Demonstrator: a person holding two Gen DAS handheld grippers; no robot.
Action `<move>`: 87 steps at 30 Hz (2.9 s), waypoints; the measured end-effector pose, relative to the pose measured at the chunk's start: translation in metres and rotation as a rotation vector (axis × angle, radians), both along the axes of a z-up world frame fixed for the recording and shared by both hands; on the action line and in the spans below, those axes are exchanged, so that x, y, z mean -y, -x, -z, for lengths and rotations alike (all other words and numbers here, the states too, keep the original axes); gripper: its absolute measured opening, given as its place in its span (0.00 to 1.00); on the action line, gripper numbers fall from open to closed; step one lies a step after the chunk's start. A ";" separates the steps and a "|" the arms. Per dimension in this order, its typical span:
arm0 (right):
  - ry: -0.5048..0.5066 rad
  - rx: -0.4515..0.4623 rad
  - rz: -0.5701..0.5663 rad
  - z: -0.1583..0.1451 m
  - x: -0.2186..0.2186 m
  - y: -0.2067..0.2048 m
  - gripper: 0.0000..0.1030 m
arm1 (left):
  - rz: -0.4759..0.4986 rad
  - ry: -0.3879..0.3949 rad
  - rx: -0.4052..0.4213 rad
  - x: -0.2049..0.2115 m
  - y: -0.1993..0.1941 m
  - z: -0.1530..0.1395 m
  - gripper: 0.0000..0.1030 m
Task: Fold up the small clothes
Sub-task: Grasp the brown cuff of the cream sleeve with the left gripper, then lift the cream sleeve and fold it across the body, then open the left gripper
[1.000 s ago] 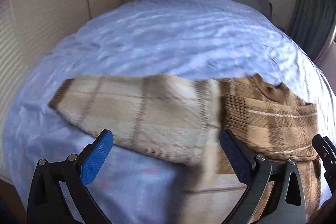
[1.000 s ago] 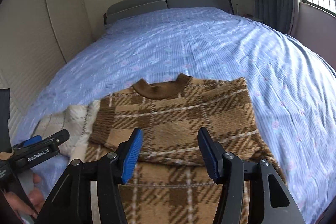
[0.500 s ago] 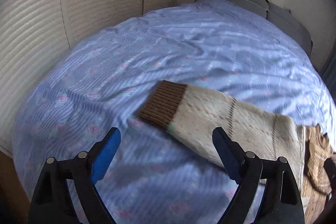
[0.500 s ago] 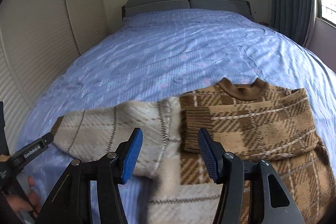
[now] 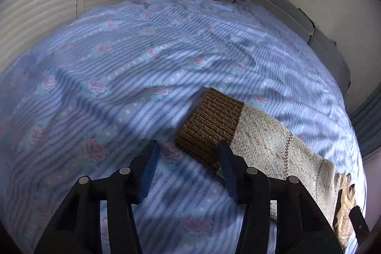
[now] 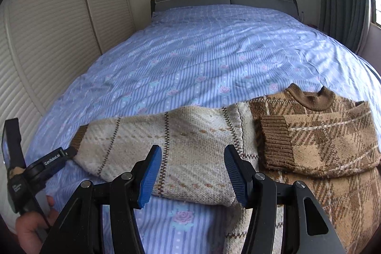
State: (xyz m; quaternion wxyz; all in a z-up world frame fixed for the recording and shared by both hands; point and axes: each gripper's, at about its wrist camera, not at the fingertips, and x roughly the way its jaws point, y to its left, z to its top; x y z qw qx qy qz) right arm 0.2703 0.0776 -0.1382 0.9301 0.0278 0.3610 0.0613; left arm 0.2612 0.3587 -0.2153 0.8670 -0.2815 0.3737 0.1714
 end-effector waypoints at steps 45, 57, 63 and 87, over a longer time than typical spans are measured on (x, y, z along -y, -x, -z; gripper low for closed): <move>-0.107 0.036 0.304 -0.048 0.261 0.045 0.54 | 0.375 -0.246 0.242 0.298 -0.019 -0.173 0.09; -0.213 -0.015 0.512 -0.025 0.410 0.077 0.54 | 0.684 -0.280 0.231 0.503 -0.038 -0.137 0.09; -0.238 -0.033 0.573 -0.011 0.451 0.088 0.54 | 0.755 -0.283 0.157 0.558 -0.042 -0.105 0.09; -0.287 -0.076 0.569 0.010 0.459 0.092 0.54 | 0.812 -0.310 0.090 0.560 -0.016 -0.088 0.45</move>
